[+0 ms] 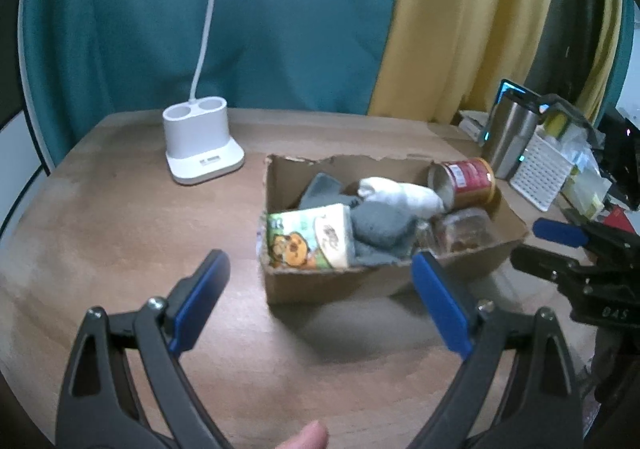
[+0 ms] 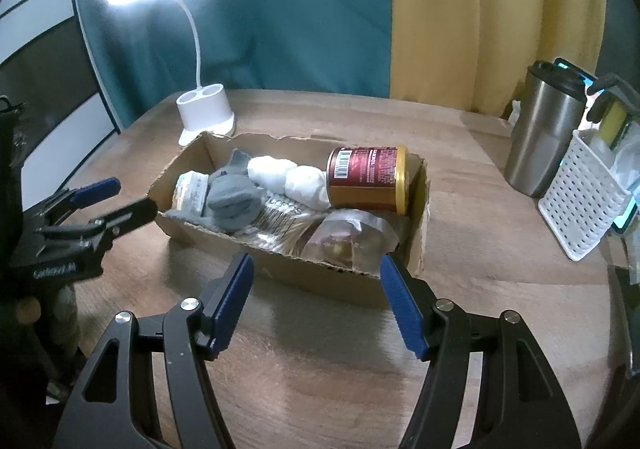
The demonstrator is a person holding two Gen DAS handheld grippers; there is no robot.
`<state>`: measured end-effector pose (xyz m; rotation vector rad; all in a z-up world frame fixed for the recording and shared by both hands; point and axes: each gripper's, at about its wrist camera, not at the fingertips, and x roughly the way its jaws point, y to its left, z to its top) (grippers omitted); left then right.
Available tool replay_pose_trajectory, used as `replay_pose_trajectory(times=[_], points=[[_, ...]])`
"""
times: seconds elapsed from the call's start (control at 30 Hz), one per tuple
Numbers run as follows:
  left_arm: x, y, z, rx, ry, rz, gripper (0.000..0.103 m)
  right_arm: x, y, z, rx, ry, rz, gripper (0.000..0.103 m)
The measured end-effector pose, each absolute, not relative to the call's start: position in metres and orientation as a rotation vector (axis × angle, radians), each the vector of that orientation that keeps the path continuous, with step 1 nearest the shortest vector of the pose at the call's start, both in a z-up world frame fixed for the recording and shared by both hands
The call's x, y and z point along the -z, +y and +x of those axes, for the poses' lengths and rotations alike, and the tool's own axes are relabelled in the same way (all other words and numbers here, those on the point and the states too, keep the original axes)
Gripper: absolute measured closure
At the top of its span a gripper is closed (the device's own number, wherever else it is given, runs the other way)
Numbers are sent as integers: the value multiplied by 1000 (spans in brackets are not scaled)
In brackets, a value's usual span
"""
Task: Organize objects
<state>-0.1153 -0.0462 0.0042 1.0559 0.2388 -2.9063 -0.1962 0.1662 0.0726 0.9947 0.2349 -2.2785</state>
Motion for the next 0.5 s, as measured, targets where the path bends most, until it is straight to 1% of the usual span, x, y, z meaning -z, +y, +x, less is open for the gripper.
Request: replay_pose_trajectory(times=[0.1, 0.2, 0.37, 0.4, 0.43, 0.5], points=[[-3, -47, -111, 2898, 271, 1053, 9, -74, 166, -191, 2287, 231, 987, 34], [-1, -49, -107, 2896, 285, 1049, 9, -75, 167, -186, 2297, 225, 978, 24], [-1, -50, -98, 2901, 254, 1026, 9, -76, 171, -176, 2317, 222, 964, 23], [-2, -50, -95, 2905, 250, 1012, 7, -75, 172, -174, 2321, 221, 964, 23], [-3, -50, -93, 2907, 249, 1006, 4, -75, 172, -173, 2327, 218, 965, 23], [-5, -49, -89, 2915, 253, 997, 3, -73, 175, -170, 2338, 212, 971, 23]])
